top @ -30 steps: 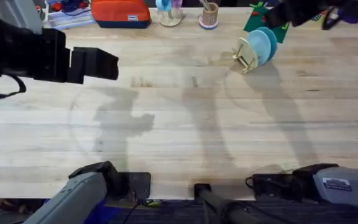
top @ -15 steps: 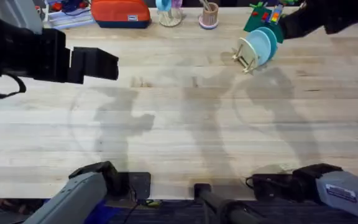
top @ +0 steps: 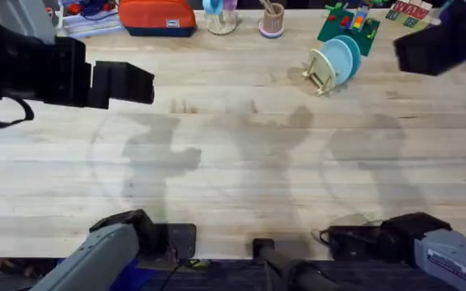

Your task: Pick up the plates from the table one by one and place each into a slot on the dish rack.

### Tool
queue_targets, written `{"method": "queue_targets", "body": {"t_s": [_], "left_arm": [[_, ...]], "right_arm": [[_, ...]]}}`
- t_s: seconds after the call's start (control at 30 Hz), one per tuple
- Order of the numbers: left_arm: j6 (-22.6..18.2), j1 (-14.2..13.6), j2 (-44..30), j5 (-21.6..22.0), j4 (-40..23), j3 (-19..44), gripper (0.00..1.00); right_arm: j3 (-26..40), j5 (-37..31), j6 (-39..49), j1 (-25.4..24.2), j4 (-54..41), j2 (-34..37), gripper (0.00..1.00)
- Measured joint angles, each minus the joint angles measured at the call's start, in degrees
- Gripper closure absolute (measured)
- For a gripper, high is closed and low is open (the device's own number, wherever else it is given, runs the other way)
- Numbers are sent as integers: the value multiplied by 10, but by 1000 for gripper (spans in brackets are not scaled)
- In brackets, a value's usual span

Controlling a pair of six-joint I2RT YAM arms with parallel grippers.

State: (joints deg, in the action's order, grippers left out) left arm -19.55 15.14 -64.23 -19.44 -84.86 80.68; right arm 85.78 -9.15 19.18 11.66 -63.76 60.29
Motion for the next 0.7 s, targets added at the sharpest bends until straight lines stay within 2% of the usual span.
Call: {"method": "queue_targets", "body": {"t_s": [0.43, 0.7], "left_arm": [[0, 0, 0, 0, 0, 0, 7], [0, 0, 0, 0, 0, 0, 7]], "right_arm": [[4, 0, -33, 0, -50, -134, 9], [4, 0, -37, 0, -92, -154, 8]]}}
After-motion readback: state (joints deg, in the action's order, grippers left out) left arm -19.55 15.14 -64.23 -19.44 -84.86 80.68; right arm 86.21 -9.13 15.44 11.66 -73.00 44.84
